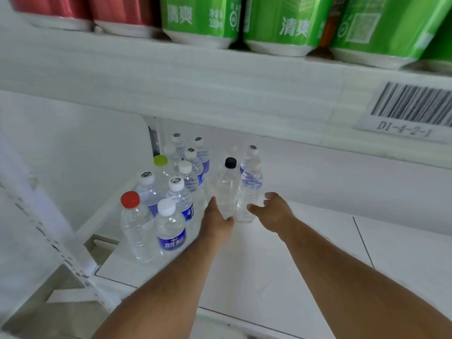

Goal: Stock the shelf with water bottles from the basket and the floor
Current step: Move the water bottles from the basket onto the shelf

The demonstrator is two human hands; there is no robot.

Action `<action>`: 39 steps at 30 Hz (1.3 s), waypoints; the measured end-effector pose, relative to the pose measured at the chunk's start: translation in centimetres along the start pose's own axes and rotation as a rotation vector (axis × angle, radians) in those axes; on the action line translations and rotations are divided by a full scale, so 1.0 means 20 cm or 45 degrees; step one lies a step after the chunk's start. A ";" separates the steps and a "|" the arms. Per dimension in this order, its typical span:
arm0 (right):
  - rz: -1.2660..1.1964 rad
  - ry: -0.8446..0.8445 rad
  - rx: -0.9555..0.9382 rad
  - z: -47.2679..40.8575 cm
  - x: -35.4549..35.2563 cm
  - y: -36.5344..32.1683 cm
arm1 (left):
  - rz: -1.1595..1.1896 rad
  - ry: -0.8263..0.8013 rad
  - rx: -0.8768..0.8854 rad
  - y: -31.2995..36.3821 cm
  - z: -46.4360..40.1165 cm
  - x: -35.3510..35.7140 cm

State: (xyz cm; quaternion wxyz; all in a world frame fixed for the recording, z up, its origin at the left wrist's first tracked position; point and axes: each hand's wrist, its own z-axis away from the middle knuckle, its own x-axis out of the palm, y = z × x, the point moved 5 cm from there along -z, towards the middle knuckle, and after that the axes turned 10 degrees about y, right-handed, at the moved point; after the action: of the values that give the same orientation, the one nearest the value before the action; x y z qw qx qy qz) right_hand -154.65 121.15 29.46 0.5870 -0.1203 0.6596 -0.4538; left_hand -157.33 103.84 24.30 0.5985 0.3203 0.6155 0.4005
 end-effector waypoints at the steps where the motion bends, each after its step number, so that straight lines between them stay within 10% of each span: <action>1: 0.023 -0.009 0.014 0.06 0.00 0.01 | -0.014 -0.029 0.016 0.00 0.06 -0.02; 16: 0.792 -0.029 -0.414 1.18 0.06 0.08 | -0.969 -0.404 0.601 -0.07 0.84 -0.54; 39: 0.807 -0.300 -0.270 2.54 0.31 0.60 | -1.141 -0.595 0.406 -0.76 2.03 -1.04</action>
State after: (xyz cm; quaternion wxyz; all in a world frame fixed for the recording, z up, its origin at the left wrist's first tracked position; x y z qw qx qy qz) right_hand -107.08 100.32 21.67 0.7550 -0.0216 0.6352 -0.1612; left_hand -114.13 82.92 22.56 0.7760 0.1936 0.5955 -0.0753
